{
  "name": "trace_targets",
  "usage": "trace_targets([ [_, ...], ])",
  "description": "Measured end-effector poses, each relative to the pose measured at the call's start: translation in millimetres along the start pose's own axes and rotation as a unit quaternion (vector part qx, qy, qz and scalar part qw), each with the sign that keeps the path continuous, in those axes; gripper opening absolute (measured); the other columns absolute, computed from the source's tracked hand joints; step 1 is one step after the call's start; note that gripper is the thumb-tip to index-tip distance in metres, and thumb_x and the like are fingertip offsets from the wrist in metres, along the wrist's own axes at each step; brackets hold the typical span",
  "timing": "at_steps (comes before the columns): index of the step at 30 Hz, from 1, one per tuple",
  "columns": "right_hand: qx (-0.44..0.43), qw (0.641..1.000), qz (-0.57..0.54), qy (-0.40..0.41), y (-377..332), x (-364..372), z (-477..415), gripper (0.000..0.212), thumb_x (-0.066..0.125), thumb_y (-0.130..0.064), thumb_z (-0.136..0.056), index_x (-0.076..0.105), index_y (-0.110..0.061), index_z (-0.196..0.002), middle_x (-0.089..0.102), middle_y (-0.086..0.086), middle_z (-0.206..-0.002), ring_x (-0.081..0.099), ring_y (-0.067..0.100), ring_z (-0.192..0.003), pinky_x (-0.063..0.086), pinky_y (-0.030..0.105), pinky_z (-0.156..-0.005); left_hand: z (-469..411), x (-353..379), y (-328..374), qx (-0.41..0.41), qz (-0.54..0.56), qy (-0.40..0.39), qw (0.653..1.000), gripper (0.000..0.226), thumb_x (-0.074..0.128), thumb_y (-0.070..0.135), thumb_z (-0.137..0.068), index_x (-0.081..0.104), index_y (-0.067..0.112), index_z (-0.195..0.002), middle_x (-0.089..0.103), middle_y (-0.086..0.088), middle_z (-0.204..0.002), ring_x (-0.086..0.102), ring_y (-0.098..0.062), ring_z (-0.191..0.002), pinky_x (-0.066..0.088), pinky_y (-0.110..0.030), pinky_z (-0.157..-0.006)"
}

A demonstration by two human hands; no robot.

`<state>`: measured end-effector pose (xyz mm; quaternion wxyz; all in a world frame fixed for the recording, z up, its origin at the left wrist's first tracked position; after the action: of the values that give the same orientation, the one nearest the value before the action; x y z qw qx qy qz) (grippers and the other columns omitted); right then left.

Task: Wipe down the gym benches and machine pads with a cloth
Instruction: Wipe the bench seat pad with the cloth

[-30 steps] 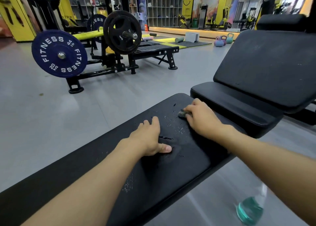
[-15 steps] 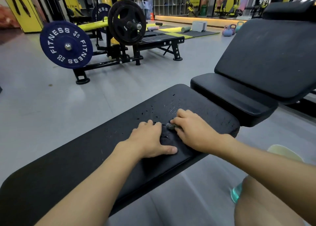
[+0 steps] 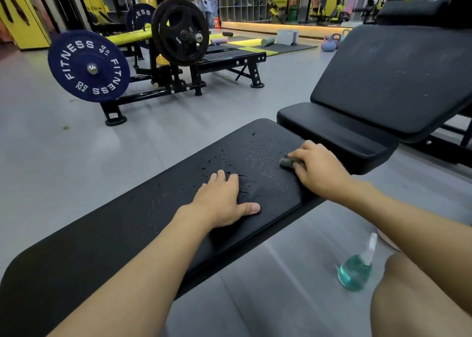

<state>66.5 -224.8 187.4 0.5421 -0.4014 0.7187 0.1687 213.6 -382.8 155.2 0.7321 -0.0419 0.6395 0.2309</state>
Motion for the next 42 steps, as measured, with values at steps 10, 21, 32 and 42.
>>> trace_targets([
  [10, 0.009, 1.000, -0.014, 0.021, 1.3, -2.8, 17.2, 0.027, 0.057, -0.019, -0.092, 0.070, -0.018, -0.116, 0.059, 0.008, -0.105, 0.055, 0.036, -0.098, 0.048, 0.043, -0.086, 4.9, 4.3, 1.8, -0.009, -0.004, -0.005, 1.000, 0.084, 0.051, 0.070, -0.088, 0.028, 0.015, -0.148, 0.031, -0.008, -0.146, 0.021, -0.028, -0.144, 0.027, -0.048, -0.115],
  [21, 0.045, 0.997, 0.020, 0.057, -0.4, -5.3, 35.6, 0.026, 0.056, -0.016, -0.091, 0.071, -0.014, -0.112, 0.057, 0.007, -0.103, 0.053, 0.035, -0.093, 0.045, 0.042, -0.082, 22.8, 9.1, -4.0, -0.049, -0.111, 0.046, 0.992, 0.085, 0.020, 0.082, -0.088, 0.026, 0.024, -0.148, 0.015, -0.019, -0.161, 0.015, -0.042, -0.147, 0.022, -0.057, -0.116],
  [32, 0.037, 0.999, -0.011, 0.037, -20.8, 1.5, 23.3, 0.027, 0.055, -0.016, -0.091, 0.071, -0.017, -0.112, 0.056, 0.007, -0.105, 0.055, 0.035, -0.099, 0.046, 0.043, -0.085, 22.6, -6.8, -30.4, -0.042, -0.017, 0.055, 0.997, 0.066, 0.052, 0.063, -0.091, 0.043, 0.024, -0.144, 0.044, -0.002, -0.142, 0.042, -0.030, -0.130, 0.036, -0.045, -0.105],
  [42, -0.006, 1.000, 0.007, 0.014, -33.4, 13.7, -4.4, 0.027, 0.052, -0.019, -0.095, 0.070, -0.016, -0.114, 0.051, 0.008, -0.107, 0.053, 0.035, -0.098, 0.044, 0.042, -0.086, 18.2, -0.7, -40.0, -0.030, 0.007, 0.099, 0.995, 0.070, 0.053, 0.070, -0.087, 0.040, 0.032, -0.144, 0.045, 0.005, -0.138, 0.041, -0.026, -0.127, 0.034, -0.043, -0.101],
])
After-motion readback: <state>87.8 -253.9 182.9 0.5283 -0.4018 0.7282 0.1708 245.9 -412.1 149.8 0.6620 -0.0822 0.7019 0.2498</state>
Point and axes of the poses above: each hand's wrist, its own z-axis away from the middle knuckle, its own x-axis out of the palm, y = z × x, the point moved 5 cm from there along -z, towards the middle knuckle
